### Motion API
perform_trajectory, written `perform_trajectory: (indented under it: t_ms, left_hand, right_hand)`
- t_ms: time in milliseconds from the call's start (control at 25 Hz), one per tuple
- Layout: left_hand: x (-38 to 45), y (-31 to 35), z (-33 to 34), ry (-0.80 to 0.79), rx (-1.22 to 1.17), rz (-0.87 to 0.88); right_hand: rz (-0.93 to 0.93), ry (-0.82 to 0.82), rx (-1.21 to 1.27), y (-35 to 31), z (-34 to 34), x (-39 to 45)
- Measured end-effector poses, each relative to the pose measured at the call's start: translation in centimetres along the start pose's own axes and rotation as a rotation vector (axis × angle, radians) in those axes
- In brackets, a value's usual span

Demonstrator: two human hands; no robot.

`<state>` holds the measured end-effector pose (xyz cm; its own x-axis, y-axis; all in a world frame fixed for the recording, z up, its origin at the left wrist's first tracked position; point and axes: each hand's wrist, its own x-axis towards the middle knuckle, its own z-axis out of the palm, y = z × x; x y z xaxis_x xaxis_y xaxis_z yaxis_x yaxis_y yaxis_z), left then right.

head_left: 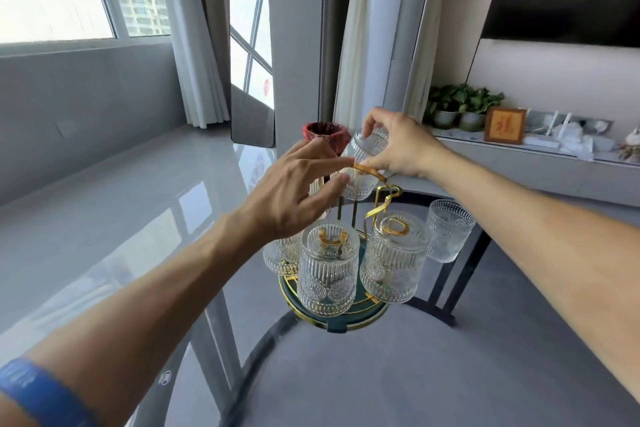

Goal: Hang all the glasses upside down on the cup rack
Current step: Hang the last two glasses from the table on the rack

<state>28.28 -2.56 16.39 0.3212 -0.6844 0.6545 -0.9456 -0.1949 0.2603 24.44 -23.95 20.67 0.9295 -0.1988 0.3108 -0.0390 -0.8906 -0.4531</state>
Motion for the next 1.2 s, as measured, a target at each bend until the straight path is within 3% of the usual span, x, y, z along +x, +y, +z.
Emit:
perform_trajectory:
  t_ms: [200,560,640,720,840,960,1080,1160,1200]
  left_hand:
    - [-0.2,0.5,-0.2,-0.001,-0.012,-0.032]
    - [0.2,1.5,-0.3,0.011,0.007,-0.075]
    - [0.2,2.1,-0.2,0.004,0.034,-0.096]
    - [0.2,2.8,-0.2,-0.010,0.065,-0.106]
    - [0.6,4.3,-0.4,-0.051,0.131,-0.185]
    - [0.6,7.3,0.1,-0.046,0.346,-0.249]
    - [-2.0,13.8,4.4,0.035,0.282,-0.006]
    - [-5.0,17.6,9.2,-0.118,0.155,0.104]
    - [-6.6,18.8,11.6,-0.247,0.148,0.077]
  right_hand:
    - [-0.024,-0.256,-0.008,-0.3,2.2,0.8]
    - [0.062,-0.310,0.094,0.7,2.8,0.9]
    - [0.137,-0.176,0.229,1.8,2.3,0.0]
    - [0.257,0.099,0.341,4.1,1.1,-2.2]
    - [0.455,0.391,0.340,8.3,-0.7,-7.8]
    - [0.590,0.392,0.330,10.9,0.3,-14.3]
    - [0.658,0.339,0.391,12.0,2.4,-19.8]
    - [0.705,0.303,0.441,12.5,3.7,-23.1]
    - [0.728,0.268,0.495,12.7,4.3,-24.7]
